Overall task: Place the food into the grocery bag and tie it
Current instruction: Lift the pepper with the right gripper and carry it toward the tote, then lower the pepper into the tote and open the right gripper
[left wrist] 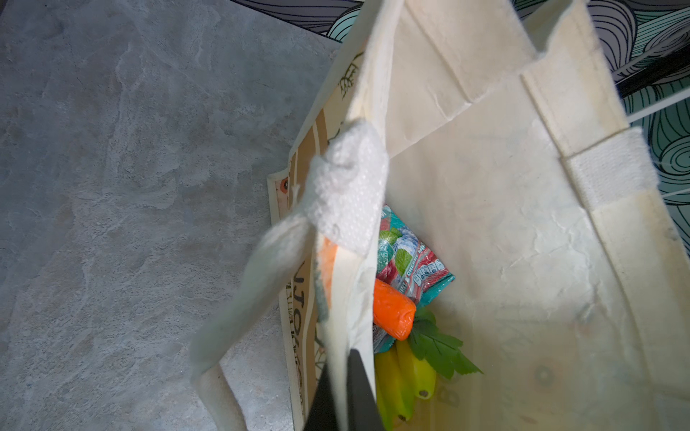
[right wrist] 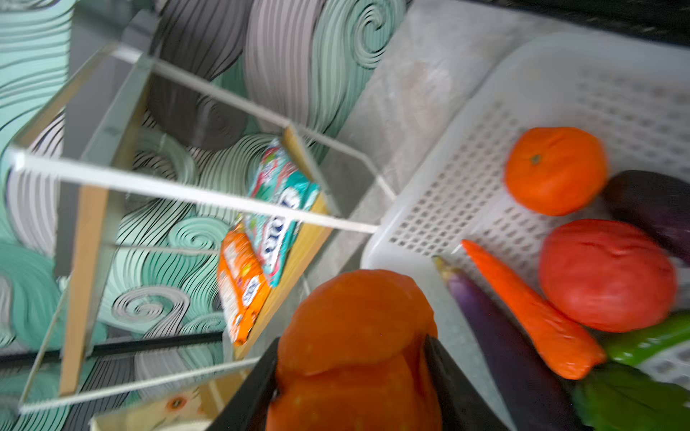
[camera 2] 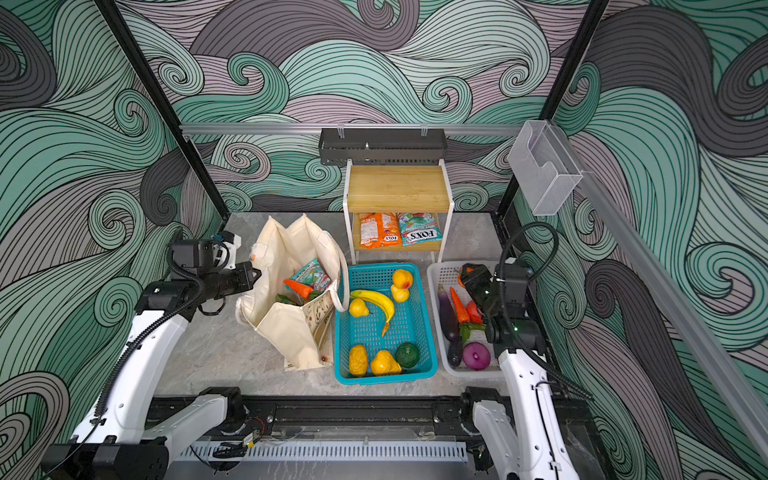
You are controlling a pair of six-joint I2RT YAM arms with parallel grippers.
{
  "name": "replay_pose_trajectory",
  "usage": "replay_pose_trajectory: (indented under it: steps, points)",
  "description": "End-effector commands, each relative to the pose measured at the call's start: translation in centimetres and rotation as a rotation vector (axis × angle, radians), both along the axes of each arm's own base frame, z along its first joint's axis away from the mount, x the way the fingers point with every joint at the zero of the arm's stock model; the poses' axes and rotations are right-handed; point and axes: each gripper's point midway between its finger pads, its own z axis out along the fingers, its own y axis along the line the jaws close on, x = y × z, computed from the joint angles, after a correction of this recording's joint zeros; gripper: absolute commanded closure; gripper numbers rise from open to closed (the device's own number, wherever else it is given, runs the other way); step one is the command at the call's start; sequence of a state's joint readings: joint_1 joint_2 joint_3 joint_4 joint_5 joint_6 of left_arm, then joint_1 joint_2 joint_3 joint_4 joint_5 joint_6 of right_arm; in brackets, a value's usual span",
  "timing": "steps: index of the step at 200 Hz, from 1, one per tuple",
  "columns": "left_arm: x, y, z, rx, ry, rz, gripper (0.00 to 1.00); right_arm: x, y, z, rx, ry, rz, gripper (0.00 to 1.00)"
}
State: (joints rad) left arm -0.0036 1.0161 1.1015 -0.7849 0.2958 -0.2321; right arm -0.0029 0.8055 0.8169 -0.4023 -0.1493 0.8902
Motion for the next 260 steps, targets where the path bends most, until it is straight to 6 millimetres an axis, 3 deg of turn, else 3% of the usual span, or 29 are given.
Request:
replay_pose_trajectory:
  steps: [1, 35, 73, 89, 119, 150, 173, 177, 194, 219, 260]
  points:
    - [-0.6, -0.3, 0.7, 0.014, -0.038, -0.023, 1.00, 0.8, 4.3, 5.4, -0.018, -0.181, 0.175, 0.55]
    - [-0.6, -0.4, 1.2, 0.006, -0.088, -0.022, 1.00, 1.2, 11.2, 9.1, -0.029, -0.301, 0.399, 0.56]
    - [-0.6, -0.6, 1.5, -0.010, -0.114, -0.029, 1.00, 0.1, 21.3, 11.9, -0.051, -0.394, 0.687, 0.57]
    - [-0.5, -0.7, 1.4, -0.016, -0.113, -0.034, 1.00, -0.7, 25.2, 12.1, -0.114, -0.392, 0.775, 0.56]
    - [-0.4, -1.0, 1.5, -0.027, -0.116, -0.049, 1.00, -1.8, 32.4, 10.6, -0.197, -0.382, 0.918, 0.57]
    - [-0.4, -1.3, 1.8, -0.038, -0.133, -0.063, 1.00, -2.0, 38.0, 8.8, -0.301, -0.346, 1.067, 0.58]
    - [-0.4, -1.7, 2.0, -0.054, -0.142, -0.085, 1.00, -1.6, 41.0, 6.8, -0.379, -0.298, 1.144, 0.58]
    - [-0.4, -1.8, 2.0, -0.055, -0.144, -0.086, 1.00, -1.6, 41.3, 5.5, -0.395, -0.257, 1.165, 0.58]
    - [-0.4, -1.7, 2.0, -0.050, -0.145, -0.082, 1.00, -1.2, 42.7, 3.3, -0.435, -0.197, 1.207, 0.59]
    - [-0.4, -1.6, 2.1, -0.049, -0.153, -0.080, 1.00, 0.5, 42.6, 0.3, -0.586, -0.120, 1.153, 0.59]
    - [-0.4, -1.6, 2.1, -0.048, -0.153, -0.079, 1.00, 0.9, 43.6, -4.1, -0.740, -0.048, 1.186, 0.60]
